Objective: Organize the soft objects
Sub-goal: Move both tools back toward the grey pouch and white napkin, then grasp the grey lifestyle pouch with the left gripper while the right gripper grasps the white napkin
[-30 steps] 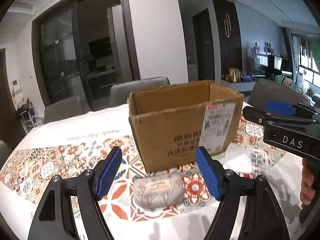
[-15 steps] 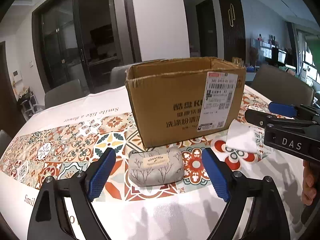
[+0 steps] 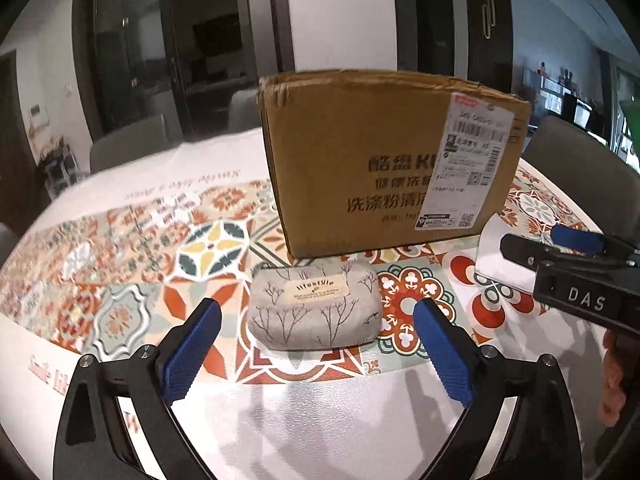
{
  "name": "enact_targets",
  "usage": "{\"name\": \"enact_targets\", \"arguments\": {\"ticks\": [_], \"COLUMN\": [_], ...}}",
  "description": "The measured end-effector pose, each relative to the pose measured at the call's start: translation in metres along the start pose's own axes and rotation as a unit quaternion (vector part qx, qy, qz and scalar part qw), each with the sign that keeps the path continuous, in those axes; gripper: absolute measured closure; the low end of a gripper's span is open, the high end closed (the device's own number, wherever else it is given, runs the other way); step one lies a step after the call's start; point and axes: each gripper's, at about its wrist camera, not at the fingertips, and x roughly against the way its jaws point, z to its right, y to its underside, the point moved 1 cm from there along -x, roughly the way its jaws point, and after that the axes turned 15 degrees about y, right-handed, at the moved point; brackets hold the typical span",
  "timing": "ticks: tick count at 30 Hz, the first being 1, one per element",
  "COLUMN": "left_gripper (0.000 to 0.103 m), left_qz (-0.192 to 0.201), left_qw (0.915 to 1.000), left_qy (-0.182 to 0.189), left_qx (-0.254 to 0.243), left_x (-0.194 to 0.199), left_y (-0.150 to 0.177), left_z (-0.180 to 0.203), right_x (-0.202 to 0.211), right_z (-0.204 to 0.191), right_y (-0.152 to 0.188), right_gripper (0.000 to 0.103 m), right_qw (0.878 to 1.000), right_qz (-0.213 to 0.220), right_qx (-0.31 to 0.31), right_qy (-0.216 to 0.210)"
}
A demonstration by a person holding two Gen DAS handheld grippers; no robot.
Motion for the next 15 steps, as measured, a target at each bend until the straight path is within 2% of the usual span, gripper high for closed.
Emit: {"name": "enact_targets", "arguments": {"ticks": [8, 15], "left_gripper": [0.005, 0.005], "left_qz": [-0.035, -0.053], "left_qw": [0.9991, 0.9983], "left_qy": [0.010, 0.006], "left_qx": [0.023, 0.021], "left_x": [-0.025, -0.040], "left_y": [0.002, 0.004], "left_z": [-0.010, -0.012], "right_x": [-0.025, -0.044], "right_z": [-0.002, 0.000], "right_y": [0.001, 0.004], "right_gripper": [0.029, 0.029], "right_qw": [0.999, 0.998], "right_qz": [-0.031, -0.047], "right_qx": [-0.008, -0.018], "right_qy": [0.015, 0.033]}}
